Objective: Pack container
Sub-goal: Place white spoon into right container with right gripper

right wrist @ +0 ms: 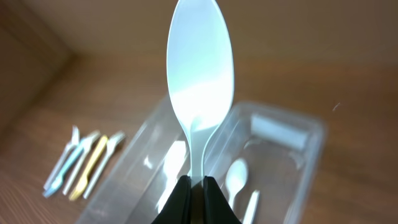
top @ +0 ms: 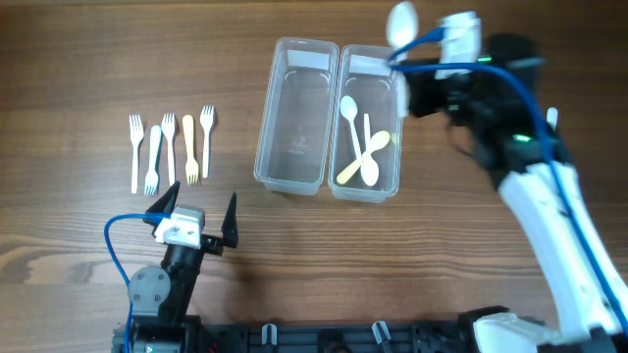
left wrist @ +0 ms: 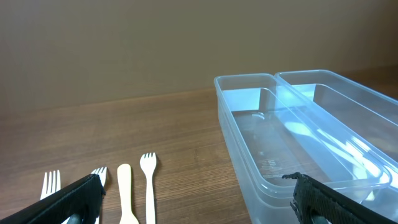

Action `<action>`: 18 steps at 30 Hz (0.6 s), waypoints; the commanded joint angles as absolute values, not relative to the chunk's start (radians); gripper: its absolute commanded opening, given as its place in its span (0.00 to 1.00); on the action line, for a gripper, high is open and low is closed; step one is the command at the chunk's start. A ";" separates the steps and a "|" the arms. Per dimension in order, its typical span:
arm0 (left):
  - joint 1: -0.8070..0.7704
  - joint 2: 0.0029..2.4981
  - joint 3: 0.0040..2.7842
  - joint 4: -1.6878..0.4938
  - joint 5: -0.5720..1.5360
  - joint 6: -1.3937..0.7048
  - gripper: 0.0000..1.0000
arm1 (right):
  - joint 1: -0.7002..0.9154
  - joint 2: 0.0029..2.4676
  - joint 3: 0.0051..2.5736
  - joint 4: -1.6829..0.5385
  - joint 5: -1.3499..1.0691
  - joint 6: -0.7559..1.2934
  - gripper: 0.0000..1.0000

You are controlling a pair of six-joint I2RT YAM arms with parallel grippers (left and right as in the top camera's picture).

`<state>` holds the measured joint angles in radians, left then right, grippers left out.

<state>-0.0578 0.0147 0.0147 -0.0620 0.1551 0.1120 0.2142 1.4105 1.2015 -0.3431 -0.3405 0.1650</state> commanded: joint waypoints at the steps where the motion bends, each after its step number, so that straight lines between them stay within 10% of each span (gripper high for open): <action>1: -0.054 0.009 0.006 -0.060 0.156 0.127 1.00 | 0.276 1.571 1.168 -0.305 -0.206 0.229 0.04; 8: -0.054 0.009 0.006 -0.060 0.156 0.127 1.00 | 0.279 1.820 1.169 -0.265 -0.289 0.233 0.06; 11: -0.054 0.009 0.006 -0.060 0.156 0.127 1.00 | 0.266 1.748 1.215 -0.305 -0.324 0.178 0.55; 12: -0.054 0.009 0.006 -0.059 0.156 0.127 1.00 | 0.255 1.685 1.250 -0.337 -0.327 0.161 1.00; 18: -0.054 0.009 0.006 -0.059 0.156 0.127 1.00 | 0.094 1.296 1.356 -0.392 -0.278 0.071 1.00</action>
<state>-0.0578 0.0147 0.0147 -0.0620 0.1551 0.1120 0.1772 1.4750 1.3041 -0.4015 -0.3042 0.1287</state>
